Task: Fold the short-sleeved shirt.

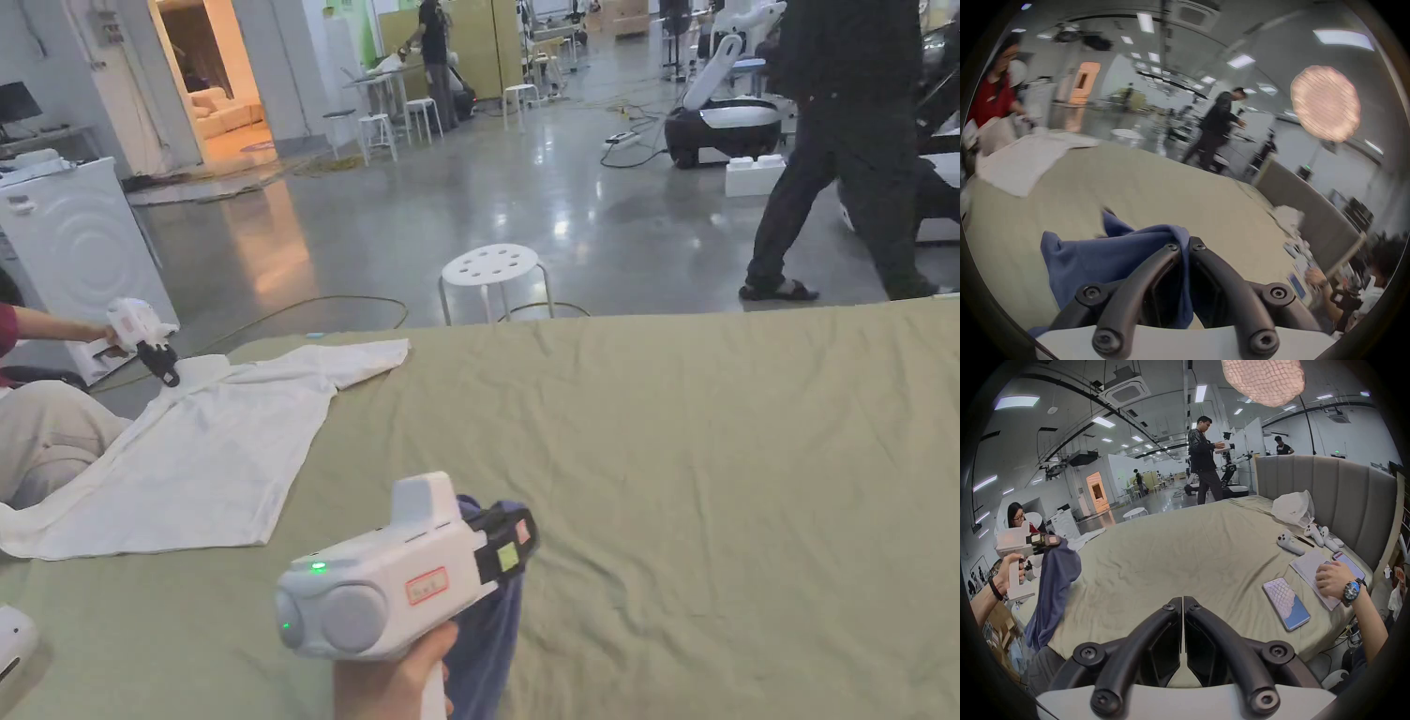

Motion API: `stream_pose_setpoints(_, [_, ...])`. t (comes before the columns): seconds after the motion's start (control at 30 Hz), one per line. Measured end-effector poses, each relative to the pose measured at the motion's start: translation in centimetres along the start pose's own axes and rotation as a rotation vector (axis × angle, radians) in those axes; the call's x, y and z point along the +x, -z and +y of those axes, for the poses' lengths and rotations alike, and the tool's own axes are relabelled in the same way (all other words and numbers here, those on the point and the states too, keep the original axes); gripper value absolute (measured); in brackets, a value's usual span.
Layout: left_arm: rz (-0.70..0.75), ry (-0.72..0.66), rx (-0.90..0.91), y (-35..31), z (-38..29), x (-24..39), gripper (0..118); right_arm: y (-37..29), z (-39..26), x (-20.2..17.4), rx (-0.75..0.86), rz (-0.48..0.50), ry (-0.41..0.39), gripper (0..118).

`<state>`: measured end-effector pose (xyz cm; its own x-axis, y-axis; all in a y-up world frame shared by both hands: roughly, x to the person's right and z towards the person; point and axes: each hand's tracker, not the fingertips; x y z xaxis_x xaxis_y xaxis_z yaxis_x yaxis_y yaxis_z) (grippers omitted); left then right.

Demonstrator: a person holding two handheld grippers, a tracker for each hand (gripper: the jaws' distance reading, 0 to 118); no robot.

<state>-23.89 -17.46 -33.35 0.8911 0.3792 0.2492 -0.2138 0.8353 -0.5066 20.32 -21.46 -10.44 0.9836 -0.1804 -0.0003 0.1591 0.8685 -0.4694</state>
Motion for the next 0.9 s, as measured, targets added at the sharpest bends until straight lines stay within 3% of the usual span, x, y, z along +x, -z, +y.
stream_pose_setpoints(0.23, [-0.291,0.231,-0.310,10.6,-11.2,16.3,0,-3.0,-0.8,2.7,0.018,-0.077,0.036,0])
stream_pose_setpoints(0.37, [-0.434,0.417,-0.456,12.3,-18.3,24.2,0,-4.5,-1.5,4.1,0.017,-0.135,0.073,0])
stream_pose_setpoints(0.4, [-0.444,0.439,-0.465,12.4,-19.6,25.5,9,-4.8,-1.8,4.4,0.013,-0.145,0.082,0])
stream_pose_setpoints(0.47, [-0.477,0.413,-0.522,12.4,-21.4,26.7,63,-5.0,-2.3,4.7,0.004,-0.158,0.094,0])
stream_pose_setpoints(0.5, [-0.486,0.387,-0.514,12.0,-21.6,27.0,81,-5.1,-2.5,4.8,-0.002,-0.162,0.098,0])
stream_pose_setpoints(0.53, [-0.504,0.363,-0.492,11.0,-21.2,26.5,83,-5.1,-2.4,4.6,-0.004,-0.161,0.098,0])
stream_pose_setpoints(0.6, [-0.518,0.361,-0.439,8.5,-19.3,25.0,83,-5.0,-2.3,4.3,-0.001,-0.149,0.097,0])
stream_pose_setpoints(0.7, [-0.390,0.431,-0.235,2.4,-15.1,21.3,82,-4.3,-1.7,3.5,0.023,-0.104,0.084,0])
stream_pose_setpoints(0.77, [-0.263,0.454,-0.109,-2.5,-12.3,18.5,72,-3.7,-1.0,2.6,0.041,-0.078,0.067,0])
stream_pose_setpoints(0.83, [-0.110,0.447,0.030,-7.8,-9.6,15.8,70,-3.2,0.1,1.3,0.077,-0.041,0.036,0])
stream_pose_setpoints(0.9, [0.027,0.451,0.164,-12.5,-7.9,13.9,55,-3.0,1.1,0.2,0.114,-0.012,0.012,0])
